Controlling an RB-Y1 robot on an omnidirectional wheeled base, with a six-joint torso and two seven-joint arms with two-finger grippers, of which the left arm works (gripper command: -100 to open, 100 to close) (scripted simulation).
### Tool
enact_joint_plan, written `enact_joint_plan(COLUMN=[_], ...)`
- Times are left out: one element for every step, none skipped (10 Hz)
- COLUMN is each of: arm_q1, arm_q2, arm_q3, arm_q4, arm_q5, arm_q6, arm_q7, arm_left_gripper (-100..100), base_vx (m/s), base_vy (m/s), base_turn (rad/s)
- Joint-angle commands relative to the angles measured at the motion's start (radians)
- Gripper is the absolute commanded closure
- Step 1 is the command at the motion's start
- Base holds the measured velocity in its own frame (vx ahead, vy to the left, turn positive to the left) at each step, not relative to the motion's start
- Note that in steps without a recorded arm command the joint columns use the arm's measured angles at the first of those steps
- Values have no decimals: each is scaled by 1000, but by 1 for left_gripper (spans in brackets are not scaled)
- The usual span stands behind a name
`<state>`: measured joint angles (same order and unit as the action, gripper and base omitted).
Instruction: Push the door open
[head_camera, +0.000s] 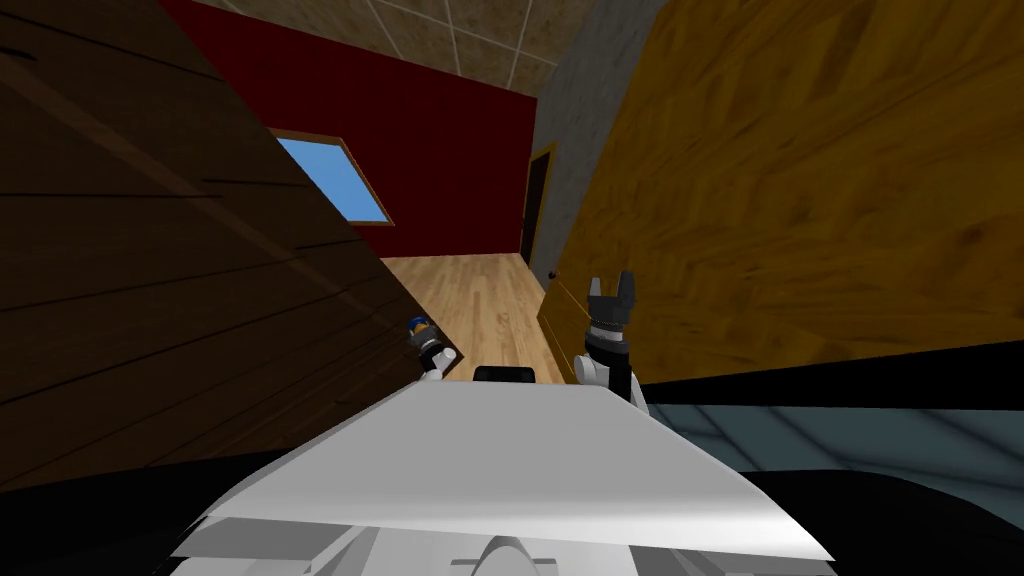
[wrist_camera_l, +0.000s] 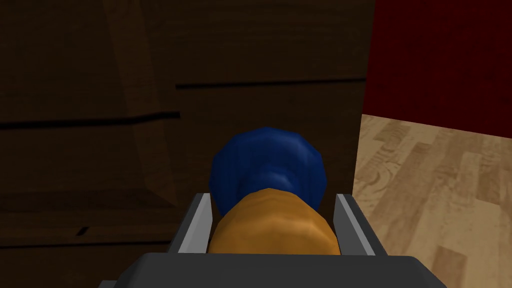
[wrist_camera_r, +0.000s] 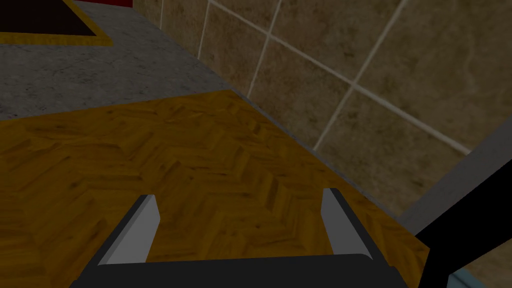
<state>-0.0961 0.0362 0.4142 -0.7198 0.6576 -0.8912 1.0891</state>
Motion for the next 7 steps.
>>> enact_joint_plan(arm_q1=[0, 1, 2, 3, -5, -5, -4], arm_q2=[9, 7, 1, -5, -1, 13, 18], arm_q3=[21, 30, 42, 51, 40, 58, 68], arm_q4=[2, 3, 4, 4, 19, 20, 21], arm_q5=[12, 18, 26, 33, 25, 38, 45], arm_q6=[-10, -11, -13, -14, -20, -26, -27], arm_q7=[-3, -5, -8, -10, -3, -7, -9], arm_left_gripper=[100, 100, 100, 100, 100, 100, 100], base_vx=[174, 175, 196, 212, 94, 114, 205], base_vy=[62, 75, 82, 51, 21, 75, 68], base_turn=[57, 34, 76, 61, 27, 38, 53])
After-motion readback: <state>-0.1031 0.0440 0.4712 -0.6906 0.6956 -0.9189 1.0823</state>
